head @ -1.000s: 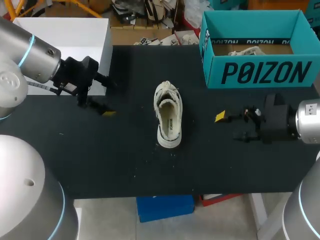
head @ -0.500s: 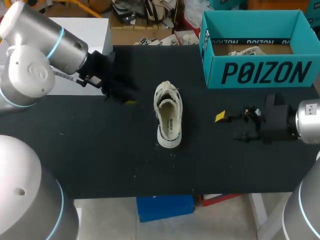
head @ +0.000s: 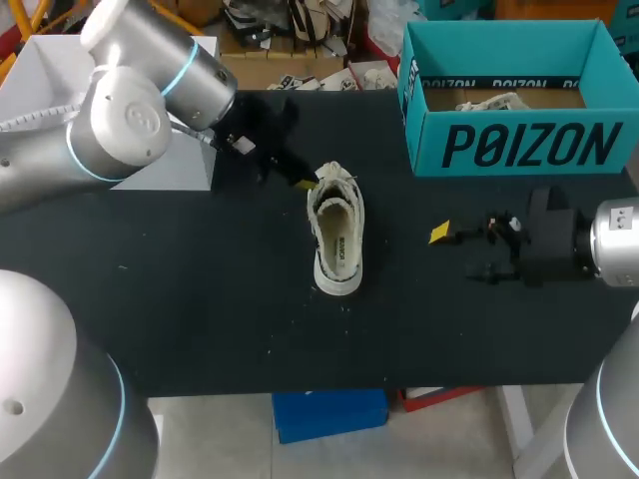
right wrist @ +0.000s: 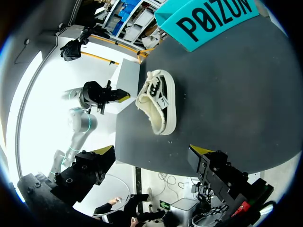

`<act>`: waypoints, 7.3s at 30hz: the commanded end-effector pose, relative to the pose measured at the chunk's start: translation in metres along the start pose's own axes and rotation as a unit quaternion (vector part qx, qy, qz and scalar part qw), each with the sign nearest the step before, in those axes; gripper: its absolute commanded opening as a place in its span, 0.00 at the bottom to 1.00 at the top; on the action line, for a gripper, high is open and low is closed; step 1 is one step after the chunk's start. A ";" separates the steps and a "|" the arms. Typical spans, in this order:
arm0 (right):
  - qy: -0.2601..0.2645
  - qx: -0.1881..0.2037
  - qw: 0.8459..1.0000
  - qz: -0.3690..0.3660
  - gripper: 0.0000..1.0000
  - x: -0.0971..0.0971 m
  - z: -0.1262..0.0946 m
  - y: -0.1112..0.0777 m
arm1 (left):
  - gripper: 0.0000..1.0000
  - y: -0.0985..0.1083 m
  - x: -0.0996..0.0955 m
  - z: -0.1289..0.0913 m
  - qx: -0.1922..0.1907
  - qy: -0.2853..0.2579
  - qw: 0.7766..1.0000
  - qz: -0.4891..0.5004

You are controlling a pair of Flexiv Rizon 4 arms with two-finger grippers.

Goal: Take the shoe out of the shoebox, open the shoe tongue, remove and reinsert the insole, then place the shoe into the shoebox

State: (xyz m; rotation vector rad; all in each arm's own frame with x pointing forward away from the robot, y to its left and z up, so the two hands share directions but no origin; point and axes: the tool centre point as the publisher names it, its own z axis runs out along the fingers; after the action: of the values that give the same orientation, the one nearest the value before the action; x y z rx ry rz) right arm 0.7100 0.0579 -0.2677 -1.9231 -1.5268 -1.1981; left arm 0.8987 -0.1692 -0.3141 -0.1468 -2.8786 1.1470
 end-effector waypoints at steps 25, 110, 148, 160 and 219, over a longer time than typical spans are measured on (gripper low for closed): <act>-0.001 -0.001 1.000 0.000 1.00 0.001 0.001 0.000 | 0.00 0.016 0.018 0.065 -0.047 0.049 0.998 -0.007; -0.001 -0.001 1.000 0.000 1.00 0.001 0.001 0.000 | 1.00 0.076 0.124 -0.142 -0.011 -0.064 0.996 -0.053; -0.276 0.130 0.935 -0.181 1.00 0.021 0.090 0.075 | 1.00 0.076 0.124 -0.142 -0.011 -0.064 0.996 -0.053; -0.289 0.144 0.925 -0.201 1.00 0.019 0.097 0.084 | 1.00 0.076 0.124 -0.142 -0.011 -0.064 0.996 -0.053; -0.315 0.215 0.899 -0.214 0.42 -0.041 0.203 0.111 | 1.00 0.076 0.124 -0.142 -0.011 -0.064 0.996 -0.053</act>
State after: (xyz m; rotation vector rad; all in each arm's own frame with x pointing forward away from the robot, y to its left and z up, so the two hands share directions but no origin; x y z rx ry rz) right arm 0.8816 0.1458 -0.3857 -1.7975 -2.4014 -0.2978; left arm 0.7920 -0.0043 -0.2619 0.0800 -2.9656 1.1475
